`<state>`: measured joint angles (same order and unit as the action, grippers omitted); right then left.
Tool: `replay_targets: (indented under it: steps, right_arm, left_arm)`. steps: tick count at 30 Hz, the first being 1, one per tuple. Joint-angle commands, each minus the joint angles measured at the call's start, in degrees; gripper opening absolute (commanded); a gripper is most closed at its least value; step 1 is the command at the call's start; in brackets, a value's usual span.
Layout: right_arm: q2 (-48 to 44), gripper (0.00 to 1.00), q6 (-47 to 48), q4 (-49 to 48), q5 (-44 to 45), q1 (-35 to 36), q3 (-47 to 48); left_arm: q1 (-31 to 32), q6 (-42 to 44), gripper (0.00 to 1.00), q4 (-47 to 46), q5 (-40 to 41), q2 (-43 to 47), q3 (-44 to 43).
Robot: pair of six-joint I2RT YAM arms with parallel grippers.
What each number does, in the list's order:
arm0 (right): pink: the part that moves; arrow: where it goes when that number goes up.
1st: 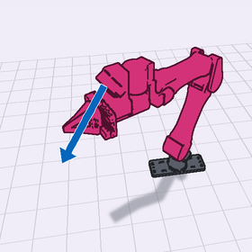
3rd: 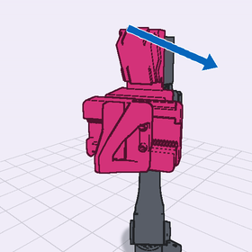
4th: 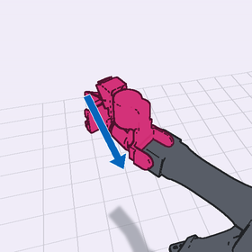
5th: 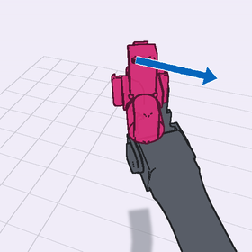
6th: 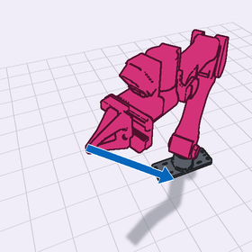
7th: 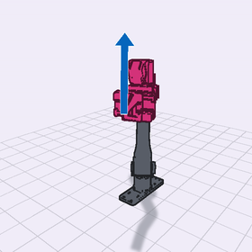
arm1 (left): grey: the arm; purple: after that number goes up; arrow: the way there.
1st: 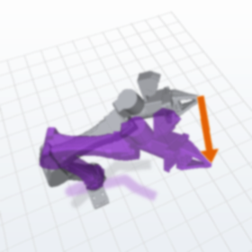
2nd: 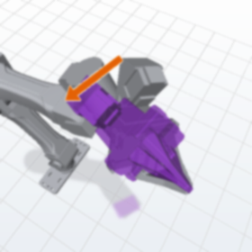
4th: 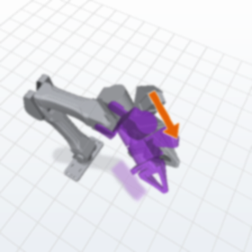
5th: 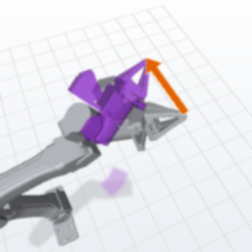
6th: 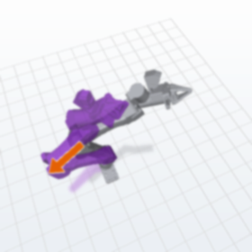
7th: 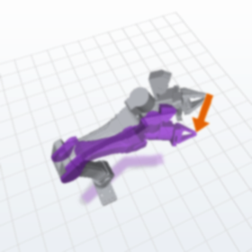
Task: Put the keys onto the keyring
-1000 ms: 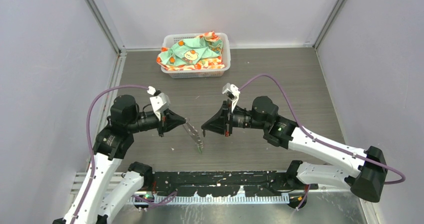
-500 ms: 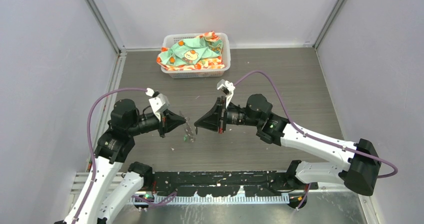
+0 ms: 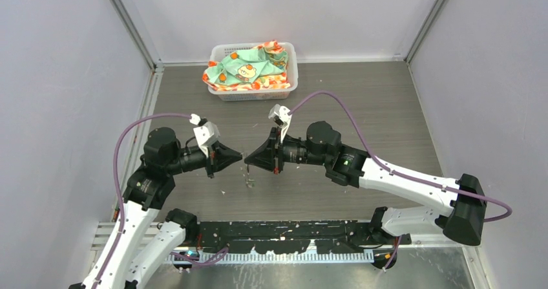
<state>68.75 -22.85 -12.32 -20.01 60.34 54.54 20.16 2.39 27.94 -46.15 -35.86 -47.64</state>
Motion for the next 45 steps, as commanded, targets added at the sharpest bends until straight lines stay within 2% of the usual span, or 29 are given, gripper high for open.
replay_targets:
  steps: [1, 8, 12, 17, 26, 32, 45]
  right_arm:
    - [-0.34, 0.01, 3.74, 1.76, 4.16, 0.99, 2.73]
    - [-3.05, 0.01, 2.35, -1.35, 3.55, 1.33, -0.45]
    - [-8.33, 0.01, 0.96, -2.88, 4.82, 1.31, -4.67]
    - [-14.48, 0.01, -0.79, -2.87, 5.37, 1.28, -8.61]
    - [-17.37, 0.01, -1.27, -4.29, 1.30, 1.34, -10.39]
    - [-14.59, 0.01, -1.49, -5.74, 0.34, 1.31, -9.36]
    - [-11.05, 0.01, -2.11, -10.29, 4.19, 1.30, -8.08]
  left_arm:
    - [0.52, 6.08, 0.01, -4.13, -4.72, 1.64, 0.04]
    - [0.84, 13.61, 0.00, -5.38, -7.06, 2.69, 0.74]
    - [0.84, 20.13, 0.01, -9.15, -9.95, 6.71, 3.53]
    - [0.91, 28.54, 0.00, -9.26, -16.01, 9.48, 3.87]
    - [0.93, 35.19, 0.00, -9.28, -21.85, 9.82, 2.63]
    - [0.93, 28.67, 0.00, -10.05, -19.75, 7.75, 1.74]
    - [0.93, 3.76, 0.00, -16.88, -7.02, 4.38, 1.74]
